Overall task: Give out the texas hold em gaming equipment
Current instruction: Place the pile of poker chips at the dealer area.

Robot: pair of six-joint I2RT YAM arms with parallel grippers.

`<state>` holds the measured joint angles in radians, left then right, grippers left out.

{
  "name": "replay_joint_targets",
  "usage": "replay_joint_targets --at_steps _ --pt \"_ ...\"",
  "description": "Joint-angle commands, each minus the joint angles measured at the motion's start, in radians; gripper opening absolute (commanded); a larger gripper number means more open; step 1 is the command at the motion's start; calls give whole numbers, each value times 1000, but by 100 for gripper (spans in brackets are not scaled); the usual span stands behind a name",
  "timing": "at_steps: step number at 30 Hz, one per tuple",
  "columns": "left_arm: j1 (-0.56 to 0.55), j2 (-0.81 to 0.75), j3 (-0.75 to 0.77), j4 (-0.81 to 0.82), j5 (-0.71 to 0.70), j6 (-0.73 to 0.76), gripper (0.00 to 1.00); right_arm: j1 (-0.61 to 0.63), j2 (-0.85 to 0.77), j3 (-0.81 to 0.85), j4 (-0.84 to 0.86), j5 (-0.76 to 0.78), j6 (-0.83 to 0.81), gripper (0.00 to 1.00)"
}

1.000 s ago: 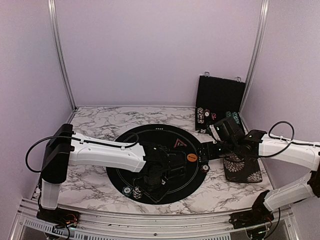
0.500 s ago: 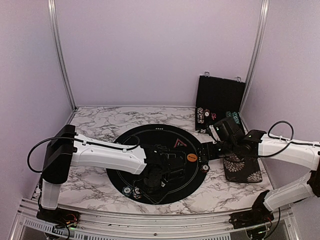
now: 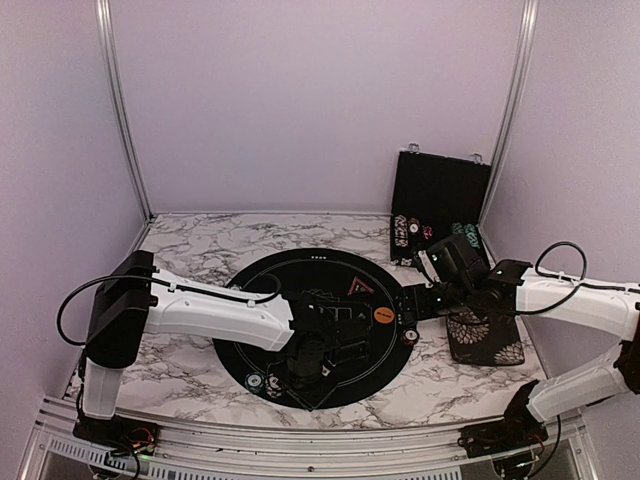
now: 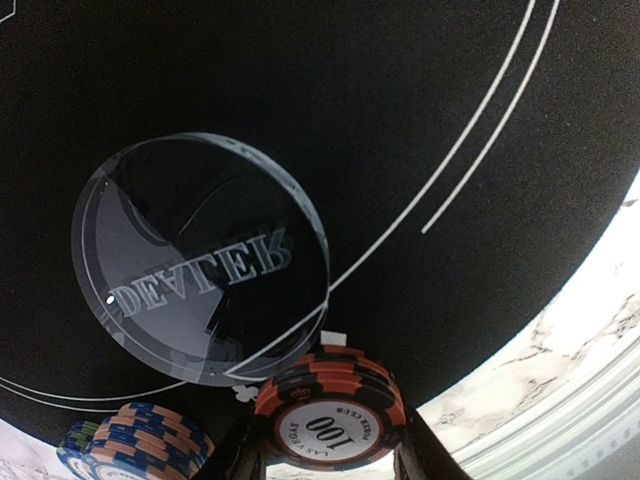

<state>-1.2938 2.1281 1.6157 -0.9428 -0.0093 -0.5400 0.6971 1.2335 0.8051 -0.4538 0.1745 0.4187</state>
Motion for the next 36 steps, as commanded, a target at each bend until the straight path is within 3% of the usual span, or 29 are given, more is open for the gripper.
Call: replay_joint_targets --at_steps 1,20,36 --pt "-5 15 -20 -1 -15 10 41 -7 10 6 -5 13 12 81" --pt "-6 3 -16 0 -24 19 51 -7 14 11 -5 10 19 81" --pt "-6 -28 -2 -6 -27 22 52 -7 8 10 -6 3 22 81"
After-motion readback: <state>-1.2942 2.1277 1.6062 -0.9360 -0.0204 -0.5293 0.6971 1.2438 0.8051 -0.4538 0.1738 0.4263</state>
